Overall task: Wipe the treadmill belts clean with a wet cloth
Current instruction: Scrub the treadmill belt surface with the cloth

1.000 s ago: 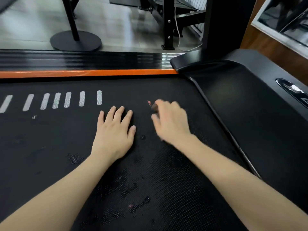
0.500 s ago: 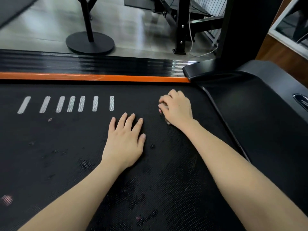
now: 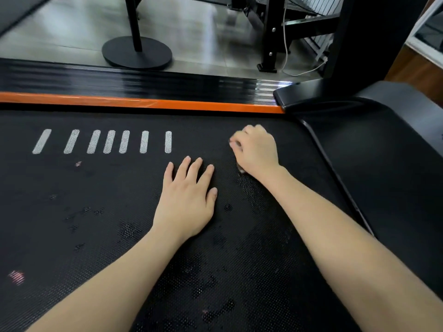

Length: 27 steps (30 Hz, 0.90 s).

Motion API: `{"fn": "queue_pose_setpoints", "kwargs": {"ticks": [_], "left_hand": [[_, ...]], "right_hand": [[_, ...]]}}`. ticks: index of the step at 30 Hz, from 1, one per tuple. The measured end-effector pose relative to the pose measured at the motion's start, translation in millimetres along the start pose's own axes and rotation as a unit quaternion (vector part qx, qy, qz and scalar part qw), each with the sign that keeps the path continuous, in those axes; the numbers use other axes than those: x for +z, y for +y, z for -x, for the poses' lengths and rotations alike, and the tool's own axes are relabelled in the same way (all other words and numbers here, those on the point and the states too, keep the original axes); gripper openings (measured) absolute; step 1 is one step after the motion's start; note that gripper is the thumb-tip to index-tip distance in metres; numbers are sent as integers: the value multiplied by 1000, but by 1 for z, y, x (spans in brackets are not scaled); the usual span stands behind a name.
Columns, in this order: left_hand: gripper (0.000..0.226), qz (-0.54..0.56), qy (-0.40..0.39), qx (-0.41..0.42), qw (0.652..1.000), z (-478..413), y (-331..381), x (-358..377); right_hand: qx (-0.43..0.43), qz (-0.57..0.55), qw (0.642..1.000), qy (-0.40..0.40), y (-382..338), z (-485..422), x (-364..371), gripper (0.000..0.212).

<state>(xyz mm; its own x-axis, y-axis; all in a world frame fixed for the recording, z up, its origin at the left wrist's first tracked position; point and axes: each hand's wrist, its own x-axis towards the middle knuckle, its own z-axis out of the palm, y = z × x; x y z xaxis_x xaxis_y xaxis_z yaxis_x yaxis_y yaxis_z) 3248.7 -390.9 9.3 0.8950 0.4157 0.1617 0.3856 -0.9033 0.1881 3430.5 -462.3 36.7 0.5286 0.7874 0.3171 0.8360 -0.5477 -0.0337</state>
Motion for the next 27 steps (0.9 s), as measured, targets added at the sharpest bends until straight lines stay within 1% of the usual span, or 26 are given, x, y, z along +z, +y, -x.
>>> {"fn": "queue_pose_setpoints", "kwargs": {"ticks": [2, 5, 7, 8, 10, 11, 13, 15, 16, 17, 19, 21, 22, 23, 24, 26, 27], "left_hand": [[58, 1, -1, 0, 1000, 0, -1, 0], [58, 0, 3, 2, 1000, 1, -2, -1], [57, -1, 4, 4, 1000, 0, -1, -1], [57, -2, 6, 4, 1000, 0, -1, -1], [57, -4, 8, 4, 1000, 0, 0, -1], [57, -3, 7, 4, 1000, 1, 0, -1], [58, 1, 6, 1, 1000, 1, -1, 0], [58, 2, 5, 2, 1000, 1, -2, 1], [58, 2, 5, 3, 1000, 0, -3, 1], [58, 1, 5, 3, 1000, 1, -3, 1], [59, -1, 5, 3, 1000, 1, -3, 0], [59, -3, 4, 2, 1000, 1, -2, 0], [59, -5, 5, 2, 1000, 1, -3, 1], [58, -6, 5, 2, 1000, 1, -3, 1], [58, -7, 6, 4, 1000, 1, -3, 1], [58, -8, 6, 6, 1000, 0, -2, 1], [59, -8, 6, 5, 1000, 1, -2, 2]], "right_hand": [[23, -2, 1000, -5, -3, -2, 4, 24], [-36, -30, 998, 28, -3, 46, -10, 17], [-89, -57, 994, 27, 1, 83, -20, 22], [-105, -66, 992, 30, 2, 91, -22, 25], [-109, -59, 992, 36, 6, 80, -19, 25], [-99, -47, 993, 37, 5, 65, -15, 23], [-43, -22, 998, 46, 4, 24, -3, 19], [17, -13, 999, 24, 3, -3, 4, 18], [28, -15, 999, 16, 2, -4, 5, 18], [23, -19, 999, 16, 2, 4, 3, 18], [-29, -36, 998, 32, 4, 35, -7, 18], [-90, -65, 993, 34, 13, 69, -16, 24], [-104, -64, 992, 36, 24, 76, -17, 26], [-94, -43, 994, 42, 39, 74, -17, 29], [-56, -3, 997, 54, 56, 66, -16, 31], [86, 72, 992, 51, 88, 41, -14, 33], [163, 96, 981, 31, 97, 28, -13, 32]]}}
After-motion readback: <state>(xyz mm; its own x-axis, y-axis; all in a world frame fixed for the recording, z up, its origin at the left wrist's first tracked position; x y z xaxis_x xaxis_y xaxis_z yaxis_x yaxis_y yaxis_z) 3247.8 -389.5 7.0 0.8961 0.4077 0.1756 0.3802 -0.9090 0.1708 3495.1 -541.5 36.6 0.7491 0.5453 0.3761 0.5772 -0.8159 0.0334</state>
